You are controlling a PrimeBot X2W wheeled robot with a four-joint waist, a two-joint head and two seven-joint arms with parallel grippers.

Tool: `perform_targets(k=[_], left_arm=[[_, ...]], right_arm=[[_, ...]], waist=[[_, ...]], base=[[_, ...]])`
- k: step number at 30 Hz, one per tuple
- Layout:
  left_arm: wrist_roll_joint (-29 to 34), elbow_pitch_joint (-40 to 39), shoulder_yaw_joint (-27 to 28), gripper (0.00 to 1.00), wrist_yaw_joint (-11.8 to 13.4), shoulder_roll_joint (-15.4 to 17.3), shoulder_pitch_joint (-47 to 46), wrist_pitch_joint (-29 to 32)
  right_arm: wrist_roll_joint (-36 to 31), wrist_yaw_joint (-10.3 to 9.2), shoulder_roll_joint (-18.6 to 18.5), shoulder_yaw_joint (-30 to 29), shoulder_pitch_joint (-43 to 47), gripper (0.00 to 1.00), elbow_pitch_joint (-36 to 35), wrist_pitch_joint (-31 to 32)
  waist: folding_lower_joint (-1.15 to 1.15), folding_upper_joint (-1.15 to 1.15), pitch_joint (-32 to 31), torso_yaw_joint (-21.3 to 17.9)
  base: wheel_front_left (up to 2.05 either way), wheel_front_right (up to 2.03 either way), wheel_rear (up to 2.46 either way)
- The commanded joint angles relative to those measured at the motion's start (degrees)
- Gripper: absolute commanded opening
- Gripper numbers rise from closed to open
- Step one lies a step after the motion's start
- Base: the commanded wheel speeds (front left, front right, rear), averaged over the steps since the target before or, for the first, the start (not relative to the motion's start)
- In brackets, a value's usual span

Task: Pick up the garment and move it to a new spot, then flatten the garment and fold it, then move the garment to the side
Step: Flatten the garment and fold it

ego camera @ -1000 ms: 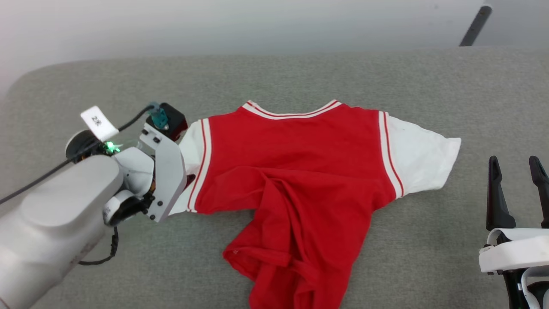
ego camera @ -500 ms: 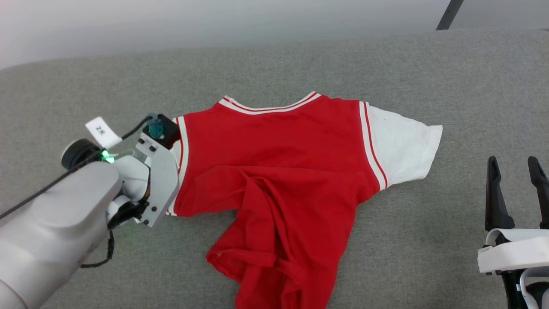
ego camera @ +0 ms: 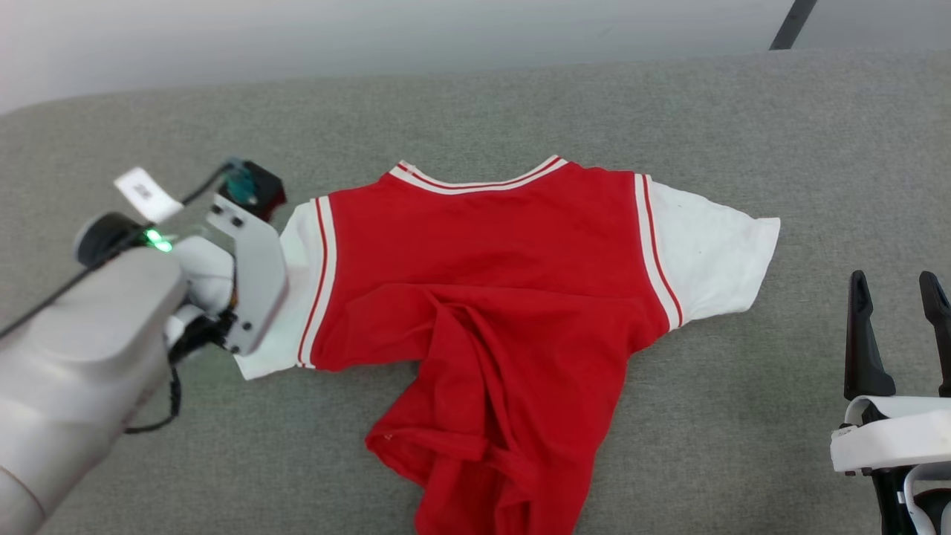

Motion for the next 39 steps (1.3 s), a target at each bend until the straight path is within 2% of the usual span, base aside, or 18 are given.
perform_targets(k=[1, 3, 6, 12, 16, 17, 18, 19, 20, 21, 29, 39], left_arm=[[-0.1, 0.6, 0.5, 0.0, 0.5, 0.6, -0.9, -0.6], [0.2, 1.0, 0.5, 0.0, 0.7, 0.5, -1.1, -0.6], [0.7, 2.5, 0.9, 0.0, 2.4, 2.6, -1.7, -0.9], [-0.5, 5.7, 2.0, 0.0, 4.6, 4.6, -0.1, -2.0], [-1.6, 7.0, 3.0, 0.0, 4.4, 4.6, 0.7, -4.0], [-2.0, 7.5, 3.5, 0.18, 4.6, 4.3, 0.9, -4.8], [-2.4, 8.0, 3.8, 0.41, 4.7, 4.1, 1.4, -5.4], [-2.1, 8.5, 3.7, 0.5, 4.6, 4.0, 1.5, -5.7], [-2.0, 8.8, 3.6, 0.93, 4.3, 3.8, 1.4, -6.2], [-2.3, 9.0, 3.9, 1.0, 4.0, 3.5, 1.4, -6.6], [-3.5, 9.2, 4.2, 1.0, 2.0, 2.2, 0.5, -6.8], [-4.4, 13.2, 4.0, 1.0, 1.4, 0.5, 1.0, -6.4]], right_arm=[[0.3, -0.06, 0.1, -0.1, -0.1, 1.0, 0.2, -0.2], [0.4, -0.06, 0.1, -0.1, -0.2, 1.0, 0.2, -0.2], [0.4, -0.06, 0.2, -0.1, 0.0, 1.0, -0.1, 0.0], [0.6, -0.06, 0.2, -0.1, -0.2, 1.0, -0.6, 0.3], [0.6, -0.06, 0.0, -0.2, -0.5, 1.0, -0.8, 0.3], [0.6, -0.06, 0.0, -0.3, -0.6, 1.0, -0.9, 0.4], [0.6, -0.06, -0.1, -0.3, -0.7, 1.0, -0.9, 0.4], [0.6, -0.06, -0.1, -0.3, -0.9, 1.0, -1.0, 0.5], [0.5, -0.06, -0.1, -0.4, -0.9, 1.0, -1.1, 0.6], [0.4, -0.06, -0.1, -0.4, -0.9, 1.0, -1.2, 0.7], [0.2, -0.06, -0.5, 0.0, -0.9, 1.0, -1.7, 1.5], [0.9, -0.06, -2.9, 1.8, -4.9, 1.0, -4.1, 3.4]], waist=[[0.0, 0.0, -0.1, 0.4], [0.0, 0.0, -0.2, 0.6], [0.0, 0.0, -0.1, 0.8], [0.0, 0.0, 0.6, 0.7], [0.0, 0.0, 1.1, 0.7], [0.0, 0.0, 1.2, 0.7], [0.0, 0.0, 1.3, 0.7], [0.0, 0.0, 1.4, 0.7], [0.0, 0.0, 1.4, 0.8], [0.0, 0.0, 1.4, 0.9], [0.0, 0.0, 0.8, 1.3], [0.0, 0.0, 3.0, -0.3]], base=[[0.0, 0.0, 0.0], [0.0, 0.0, 0.0], [0.0, 0.0, 0.0], [0.0, 0.0, 0.0], [0.0, 0.0, 0.0], [0.0, 0.0, 0.0], [0.0, 0.0, 0.0], [0.0, 0.0, 0.0], [0.0, 0.0, 0.0], [0.0, 0.0, 0.0], [0.0, 0.0, 0.0], [0.0, 0.0, 0.0]])
